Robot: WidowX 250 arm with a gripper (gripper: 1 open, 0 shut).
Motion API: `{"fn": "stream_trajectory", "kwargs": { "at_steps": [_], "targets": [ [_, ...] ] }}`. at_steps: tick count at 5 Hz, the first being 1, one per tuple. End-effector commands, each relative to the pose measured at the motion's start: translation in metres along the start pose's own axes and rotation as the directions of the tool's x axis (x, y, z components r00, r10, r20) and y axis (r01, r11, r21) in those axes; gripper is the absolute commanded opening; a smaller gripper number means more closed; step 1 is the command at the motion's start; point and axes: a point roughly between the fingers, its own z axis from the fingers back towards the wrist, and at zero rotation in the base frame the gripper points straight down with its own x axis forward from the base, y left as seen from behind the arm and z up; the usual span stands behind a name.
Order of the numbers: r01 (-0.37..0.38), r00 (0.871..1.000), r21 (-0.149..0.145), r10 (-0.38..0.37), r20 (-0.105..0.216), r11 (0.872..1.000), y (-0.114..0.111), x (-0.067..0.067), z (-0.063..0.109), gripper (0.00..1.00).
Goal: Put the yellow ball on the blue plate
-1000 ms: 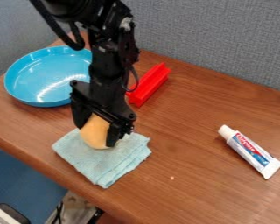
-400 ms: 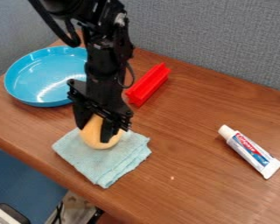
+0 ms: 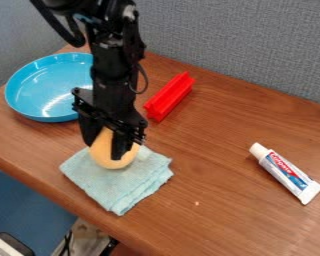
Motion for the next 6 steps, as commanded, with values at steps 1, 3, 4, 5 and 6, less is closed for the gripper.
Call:
{"fn": "stream_trajectory", "kwargs": {
  "at_steps": [1,3,4,5,6],
  "targets": [
    [-0.028,0.997,-0.010,0.029,0.067,1.000,0.011,0.007,0.023,0.00],
    [-0.171,0.975,-0.053,0.176,0.137,0.984,0.059,0.024,0.061,0.00],
    [-0.274,0.949,-0.066,0.281,0.145,0.959,0.095,0.040,0.065,0.00],
    [-0.345,0.926,-0.064,0.351,0.135,0.936,0.126,0.051,0.058,0.00],
    [-0.357,0.925,-0.047,0.360,0.123,0.933,0.139,0.060,0.044,0.00]
  ]
}}
